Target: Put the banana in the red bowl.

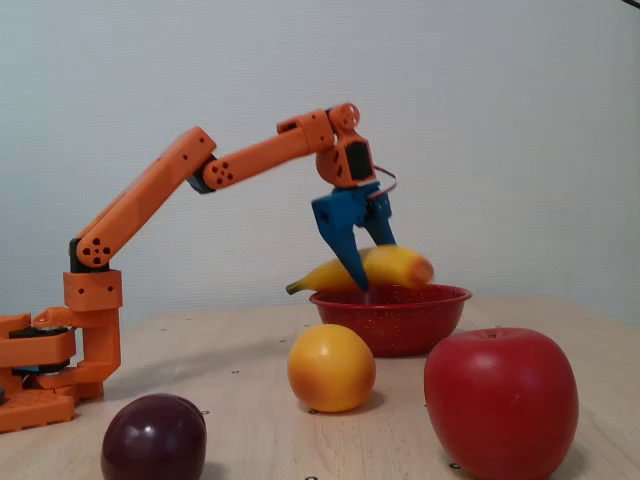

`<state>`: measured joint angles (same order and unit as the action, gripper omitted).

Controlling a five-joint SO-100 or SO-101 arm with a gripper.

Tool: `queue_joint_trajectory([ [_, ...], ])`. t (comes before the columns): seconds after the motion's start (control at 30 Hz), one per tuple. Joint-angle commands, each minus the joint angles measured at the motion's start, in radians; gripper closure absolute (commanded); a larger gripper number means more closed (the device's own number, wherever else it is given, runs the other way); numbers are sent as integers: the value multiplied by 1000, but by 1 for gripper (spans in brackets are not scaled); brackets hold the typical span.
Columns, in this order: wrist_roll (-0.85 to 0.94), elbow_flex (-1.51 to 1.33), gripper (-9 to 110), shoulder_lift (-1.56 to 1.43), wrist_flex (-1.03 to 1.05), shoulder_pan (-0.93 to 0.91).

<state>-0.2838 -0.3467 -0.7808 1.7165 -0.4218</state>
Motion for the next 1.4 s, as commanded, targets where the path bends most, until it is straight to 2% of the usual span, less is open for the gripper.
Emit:
queue_joint_trajectory([
  [0.0,15,121,99,-63,-48,28],
  [0.17,37,117,68,-48,-66,58],
  [0.27,46,114,59,-72,-66,75],
  [0.33,49,107,58,-107,-69,86],
  [0.4,44,100,61,-150,-72,94],
  [0.5,49,87,72,-235,-67,104],
  [0.63,49,18,99,-383,-54,129],
  [0.67,51,-3,101,-423,-48,135],
  [0.97,190,-339,101,-827,-49,229],
  [1.37,345,-1230,101,-1575,-216,380],
])
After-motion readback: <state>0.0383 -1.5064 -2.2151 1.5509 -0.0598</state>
